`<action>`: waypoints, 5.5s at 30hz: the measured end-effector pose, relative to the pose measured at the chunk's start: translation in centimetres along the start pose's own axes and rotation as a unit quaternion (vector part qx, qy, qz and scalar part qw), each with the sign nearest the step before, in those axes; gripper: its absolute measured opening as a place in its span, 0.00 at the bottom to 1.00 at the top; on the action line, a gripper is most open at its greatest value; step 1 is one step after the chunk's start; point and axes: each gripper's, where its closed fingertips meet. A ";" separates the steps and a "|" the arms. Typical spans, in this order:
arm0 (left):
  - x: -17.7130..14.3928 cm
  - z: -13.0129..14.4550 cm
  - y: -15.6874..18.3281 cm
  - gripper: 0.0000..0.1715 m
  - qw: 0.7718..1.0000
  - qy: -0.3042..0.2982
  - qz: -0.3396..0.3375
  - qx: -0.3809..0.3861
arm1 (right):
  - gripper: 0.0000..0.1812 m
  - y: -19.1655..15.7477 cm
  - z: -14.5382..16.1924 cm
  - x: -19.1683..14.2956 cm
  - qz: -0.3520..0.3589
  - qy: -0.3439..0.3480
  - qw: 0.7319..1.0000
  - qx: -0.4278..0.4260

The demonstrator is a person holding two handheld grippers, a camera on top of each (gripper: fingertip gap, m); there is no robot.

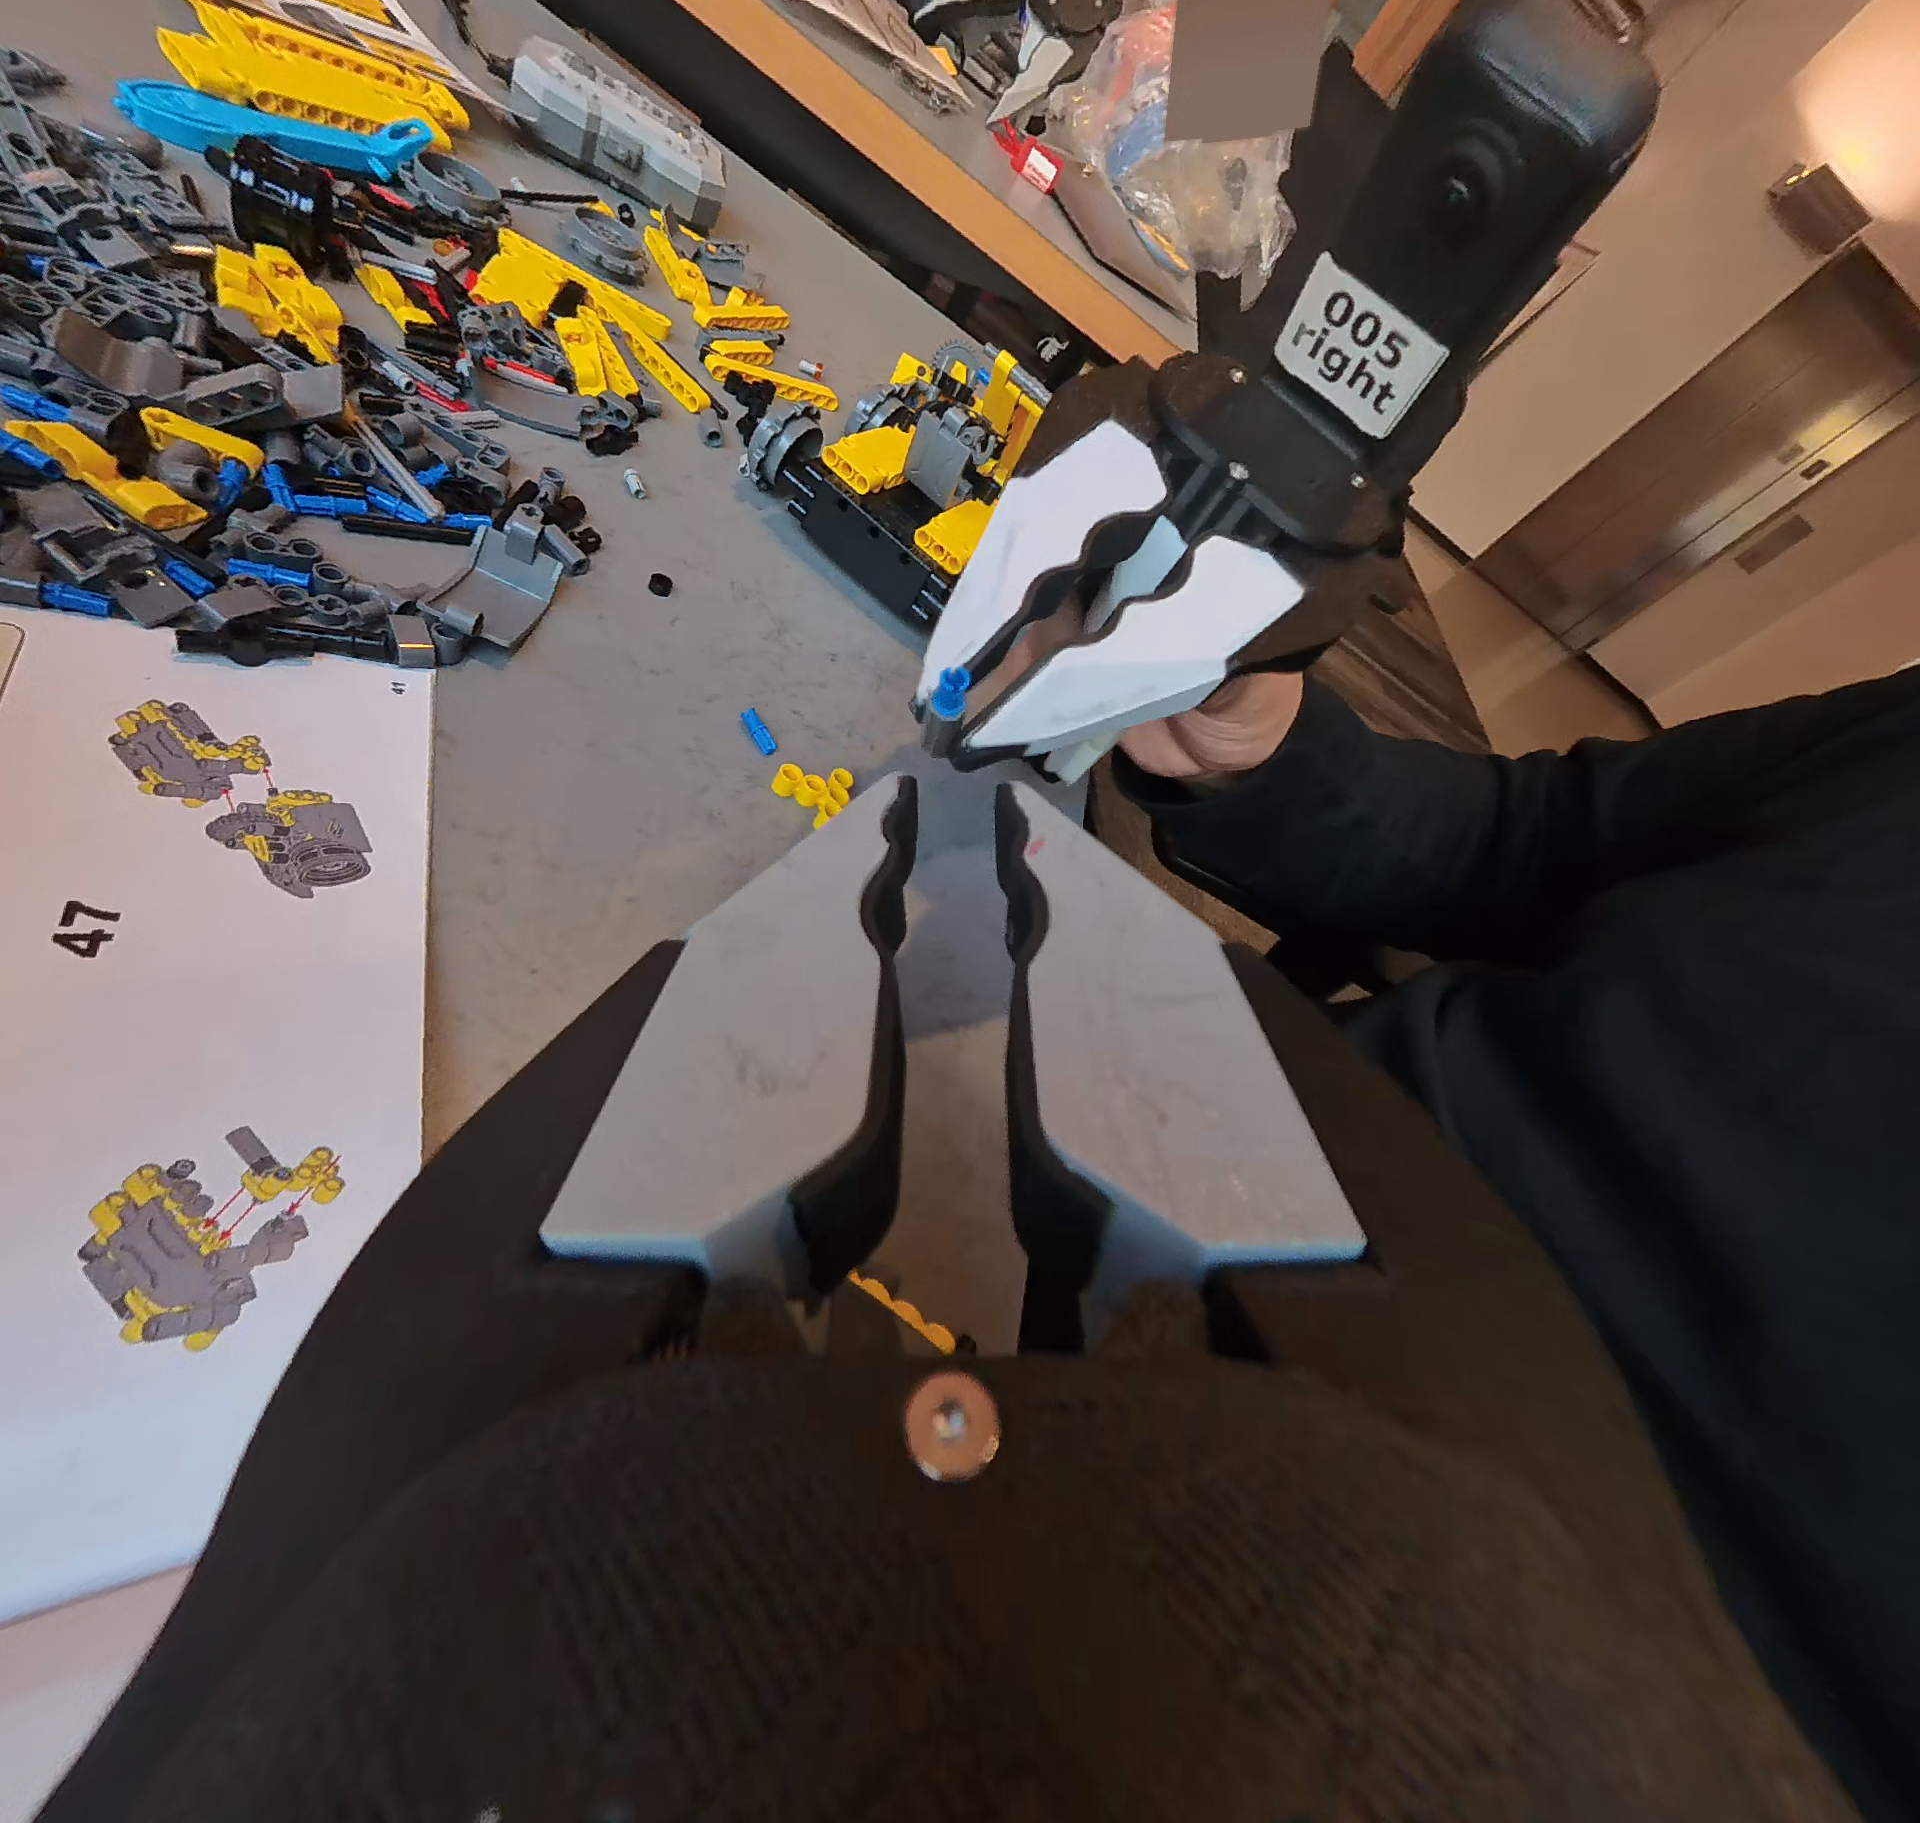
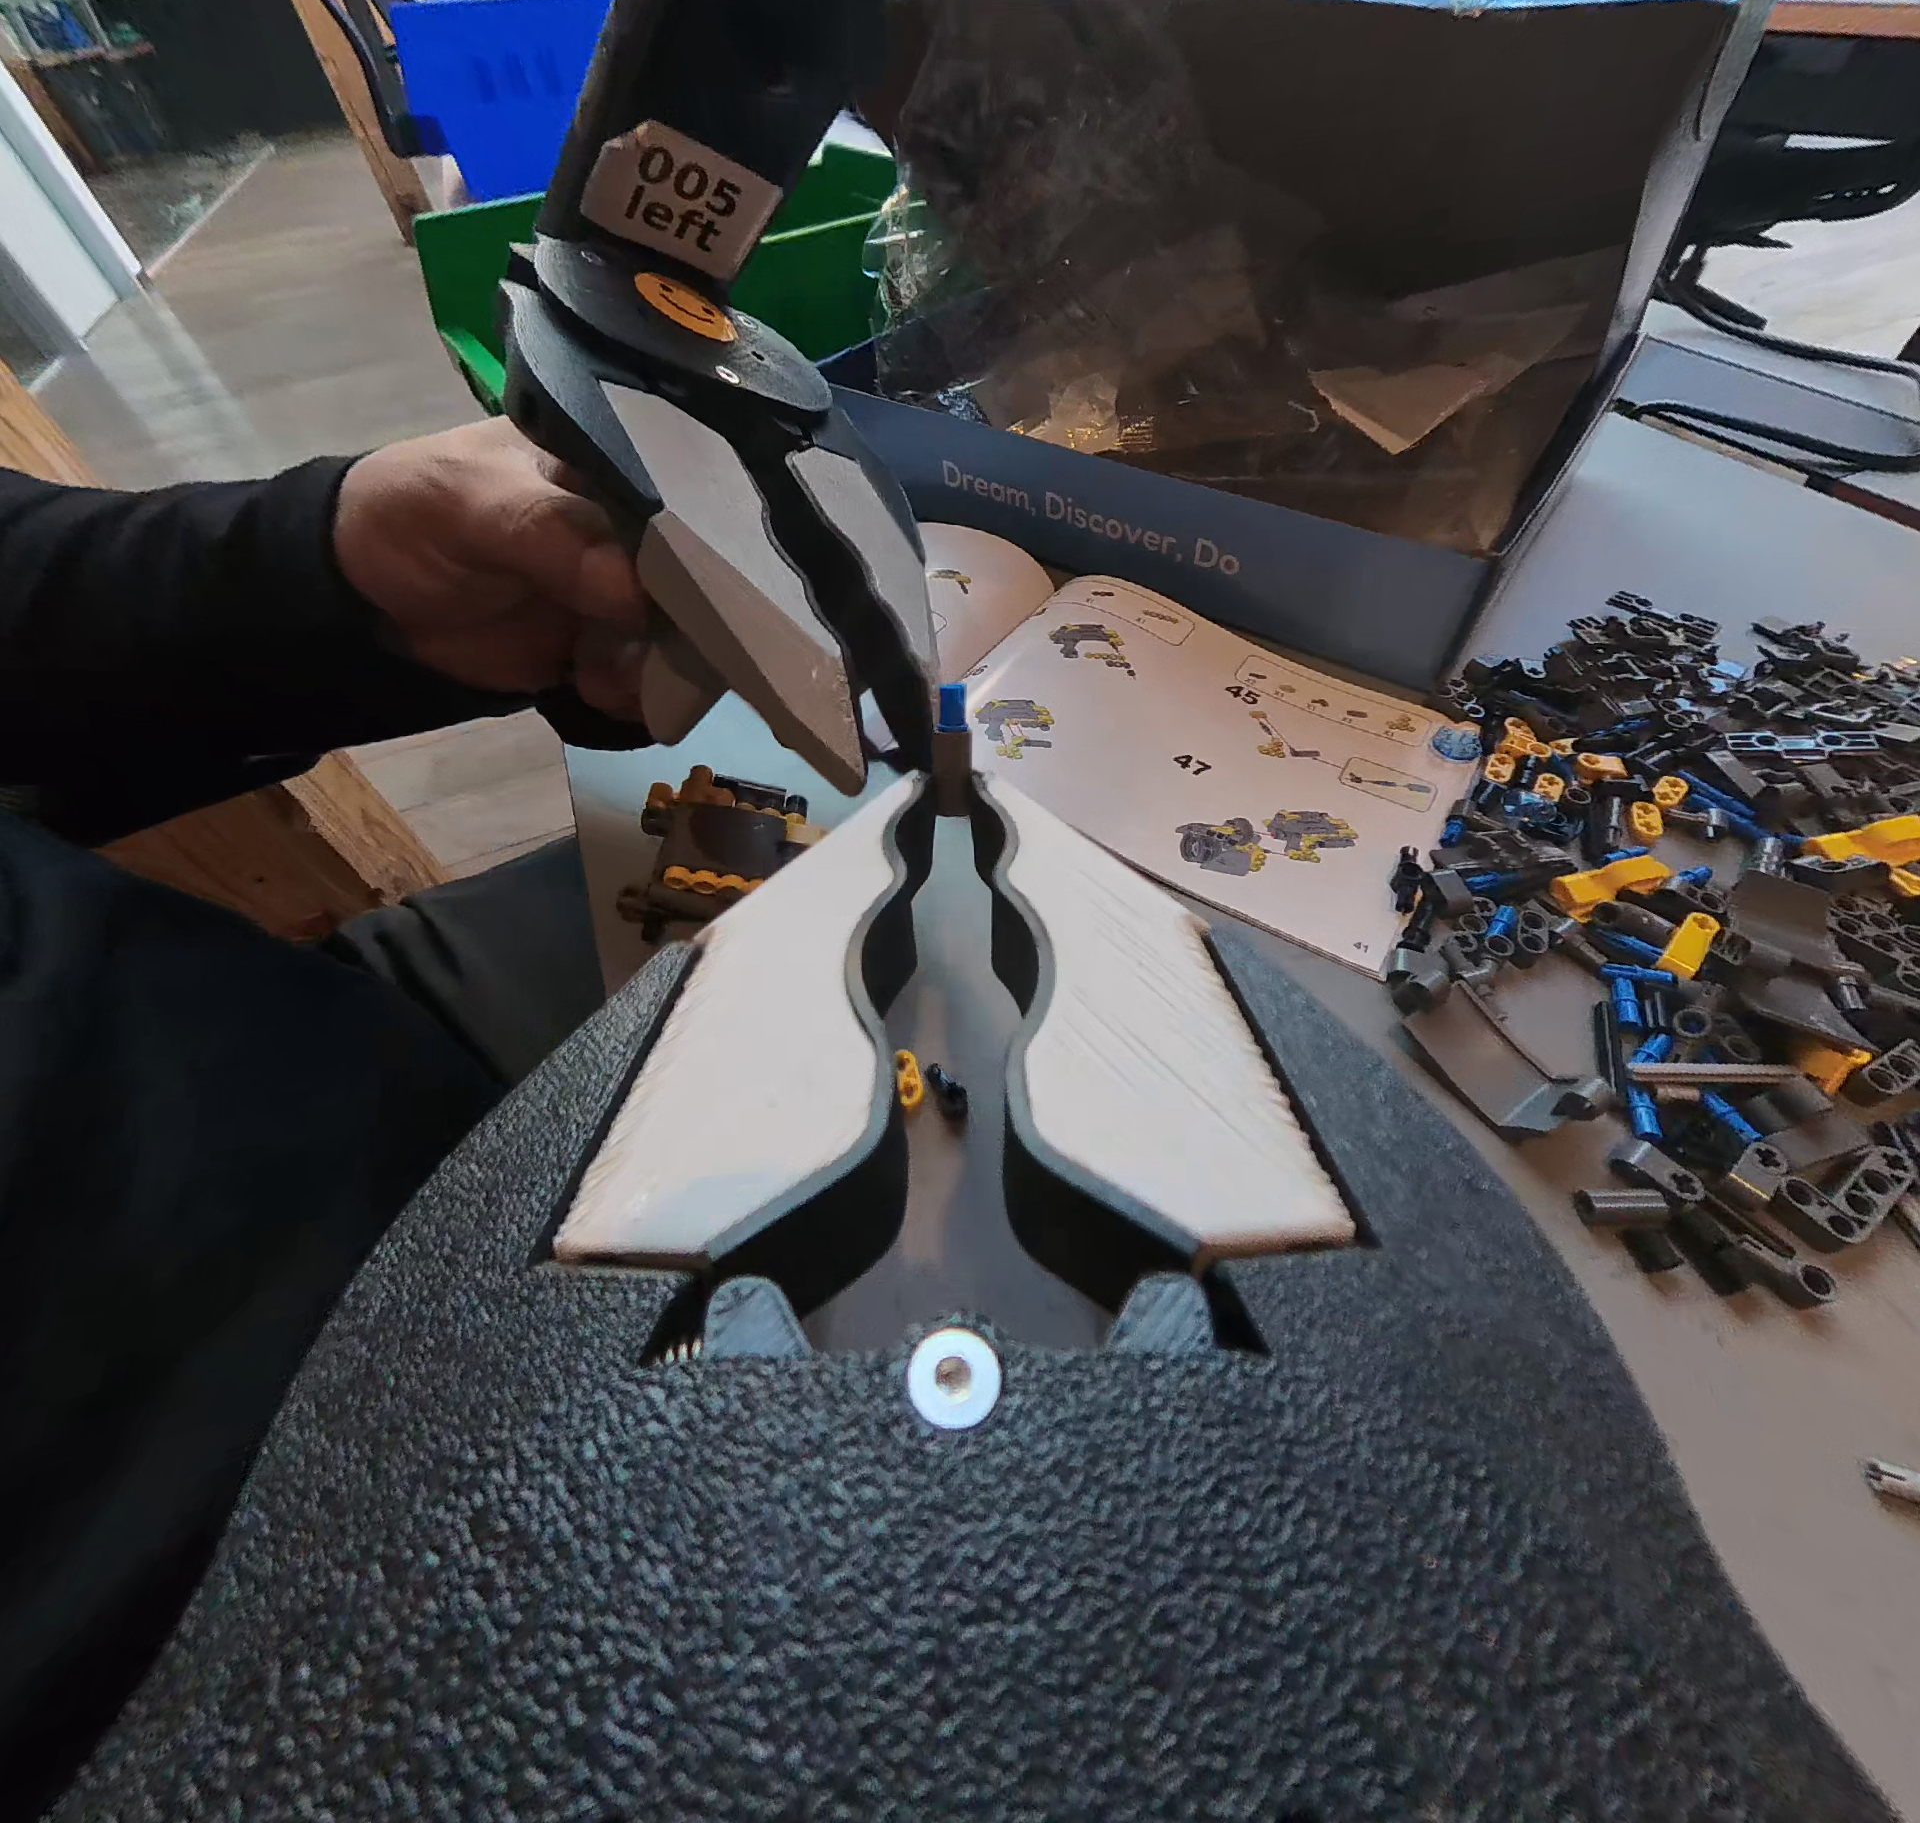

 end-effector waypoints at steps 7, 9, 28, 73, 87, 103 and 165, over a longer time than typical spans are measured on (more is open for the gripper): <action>-0.1 -0.4 0.0 0.07 1.000 0.006 -0.004 -0.006 | 0.03 -0.8 0.6 0.9 0.004 -0.018 1.000 -0.025; -0.2 -0.5 -0.2 0.04 1.000 0.008 -0.013 -0.001 | 0.03 -0.9 0.6 0.9 0.004 -0.020 0.999 -0.027; -8.4 2.0 -3.2 0.03 0.971 -0.069 -0.204 0.100 | 0.31 -8.0 7.7 6.8 -0.044 -0.228 0.971 -0.066; -1.1 9.0 -0.7 0.03 0.936 -0.247 -0.182 0.172 | 0.04 -0.5 9.6 -2.1 -0.007 -0.337 0.928 -0.159; -0.2 9.4 -1.5 0.03 0.915 -0.277 -0.206 0.209 | 0.04 2.7 10.5 -3.3 0.049 -0.364 0.922 -0.124; 0.4 9.9 -1.8 0.03 0.907 -0.301 -0.196 0.219 | 0.12 -0.4 9.7 0.3 -0.074 -0.323 0.933 -0.140; 3.5 5.7 2.0 0.01 0.994 -0.052 -0.093 0.013 | 0.00 -2.8 6.5 -4.1 0.093 -0.152 0.973 -0.145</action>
Point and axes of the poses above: each gripper's, where its closed fingertips meet, x out along the fingers, z out of its underside, y = z × x across the jaws, and after that the axes turned 4 degrees about z, right-handed
